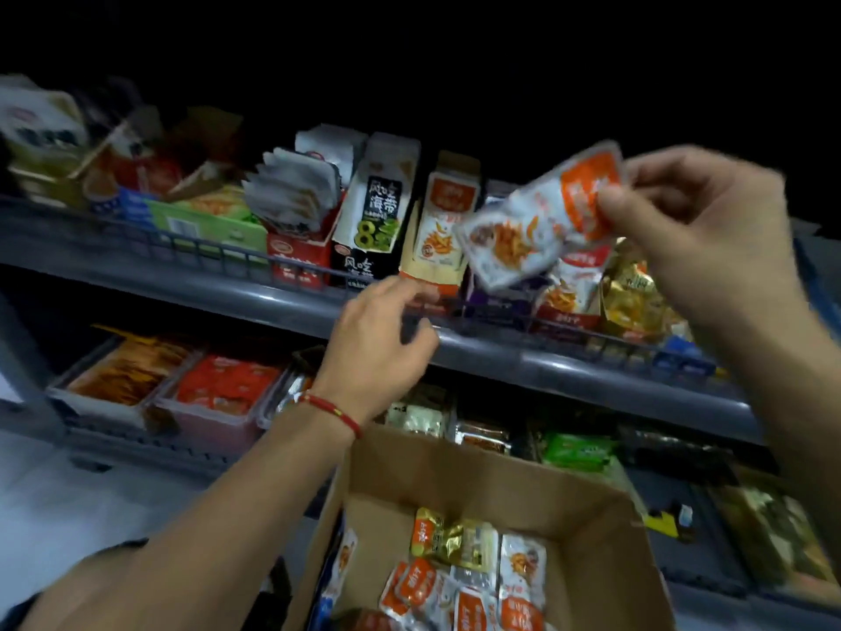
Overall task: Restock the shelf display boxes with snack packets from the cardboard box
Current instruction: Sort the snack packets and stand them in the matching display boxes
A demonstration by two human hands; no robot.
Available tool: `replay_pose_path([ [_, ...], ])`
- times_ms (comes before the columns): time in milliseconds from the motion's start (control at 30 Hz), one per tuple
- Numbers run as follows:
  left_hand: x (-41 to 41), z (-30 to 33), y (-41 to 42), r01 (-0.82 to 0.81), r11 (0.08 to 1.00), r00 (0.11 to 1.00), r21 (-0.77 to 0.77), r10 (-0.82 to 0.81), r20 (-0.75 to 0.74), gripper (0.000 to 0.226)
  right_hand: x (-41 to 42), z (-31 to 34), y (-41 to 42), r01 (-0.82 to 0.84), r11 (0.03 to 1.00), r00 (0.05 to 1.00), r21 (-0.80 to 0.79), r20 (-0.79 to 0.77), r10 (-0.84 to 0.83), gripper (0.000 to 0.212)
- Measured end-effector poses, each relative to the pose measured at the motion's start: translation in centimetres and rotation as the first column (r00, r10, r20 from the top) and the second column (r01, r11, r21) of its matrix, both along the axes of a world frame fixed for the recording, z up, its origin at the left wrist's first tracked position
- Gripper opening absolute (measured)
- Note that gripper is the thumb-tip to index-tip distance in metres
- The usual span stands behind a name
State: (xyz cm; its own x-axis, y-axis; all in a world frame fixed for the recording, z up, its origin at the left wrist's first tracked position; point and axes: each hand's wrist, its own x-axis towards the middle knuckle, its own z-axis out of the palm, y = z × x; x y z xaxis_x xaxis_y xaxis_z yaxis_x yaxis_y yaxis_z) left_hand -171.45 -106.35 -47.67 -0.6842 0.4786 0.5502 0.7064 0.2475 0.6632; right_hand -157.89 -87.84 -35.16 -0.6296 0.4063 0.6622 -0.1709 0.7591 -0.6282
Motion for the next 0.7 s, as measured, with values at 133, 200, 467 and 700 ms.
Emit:
replay_pose_path([
  [133, -1.1, 0.2, 1.8, -0.062, 0.969, 0.961, -0.241, -0.008, -0.278, 0.055, -7.9, 3.8, 1.8, 0.093, 0.982, 0.993, 0.163, 0.053, -0.102, 0.008],
  [200, -0.8, -0.1, 2.5, -0.086, 0.948, 0.962, -0.307, -0.001, -0.272, 0.062, -11.7, 3.6, 2.4, 0.112, 0.959, 0.972, 0.261, 0.172, -0.161, 0.009],
  [467, -0.3, -0.2, 3.6, -0.136, 0.955, 0.967, -0.263, 0.070, -0.245, 0.051, -19.7, 1.6, 2.6, 0.006, 0.850, 0.732, 0.527, 0.577, -0.363, 0.031],
  [700, -0.2, 0.0, 3.6, -0.089, 0.960, 0.981, -0.265, 0.038, -0.192, 0.057, -23.5, 0.7, 2.9, -0.012, 0.836, 0.590, 0.549, 0.679, -0.437, 0.032],
])
